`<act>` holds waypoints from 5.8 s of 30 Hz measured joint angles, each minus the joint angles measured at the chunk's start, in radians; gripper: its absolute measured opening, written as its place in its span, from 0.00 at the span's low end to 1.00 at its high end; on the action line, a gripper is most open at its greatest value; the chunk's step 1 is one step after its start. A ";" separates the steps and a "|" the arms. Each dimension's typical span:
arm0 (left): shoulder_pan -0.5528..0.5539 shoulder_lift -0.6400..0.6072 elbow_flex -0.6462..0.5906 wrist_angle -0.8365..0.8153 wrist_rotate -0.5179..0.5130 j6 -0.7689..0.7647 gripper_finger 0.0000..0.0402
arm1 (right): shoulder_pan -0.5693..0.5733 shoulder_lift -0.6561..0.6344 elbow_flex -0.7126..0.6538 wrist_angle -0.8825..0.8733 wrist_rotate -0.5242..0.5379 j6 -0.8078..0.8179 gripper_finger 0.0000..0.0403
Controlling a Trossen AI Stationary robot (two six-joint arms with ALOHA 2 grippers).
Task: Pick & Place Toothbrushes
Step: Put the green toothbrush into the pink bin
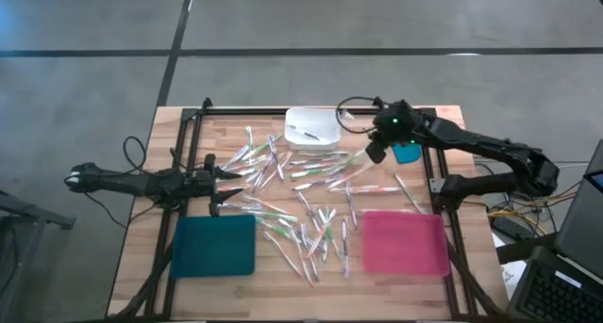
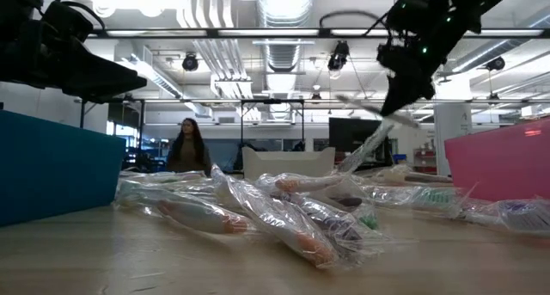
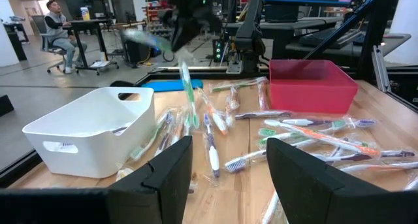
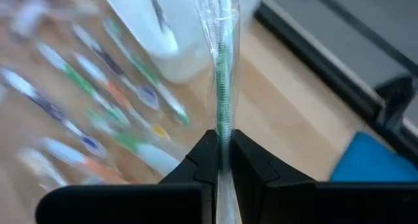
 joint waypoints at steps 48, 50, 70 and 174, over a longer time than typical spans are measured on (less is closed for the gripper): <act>0.000 0.000 0.000 0.000 0.000 0.000 0.50 | 0.084 0.110 -0.014 -0.127 -0.194 -0.008 0.21; 0.000 0.000 0.000 0.000 0.000 0.000 0.50 | 0.083 0.110 -0.014 -0.128 -0.193 -0.008 0.23; 0.000 0.000 0.000 0.000 0.000 0.000 0.50 | 0.091 0.322 -0.014 -0.089 -0.148 0.047 0.41; 0.000 0.000 0.000 0.000 0.000 0.000 0.50 | 1.142 -0.313 -0.014 -0.561 0.008 0.708 0.07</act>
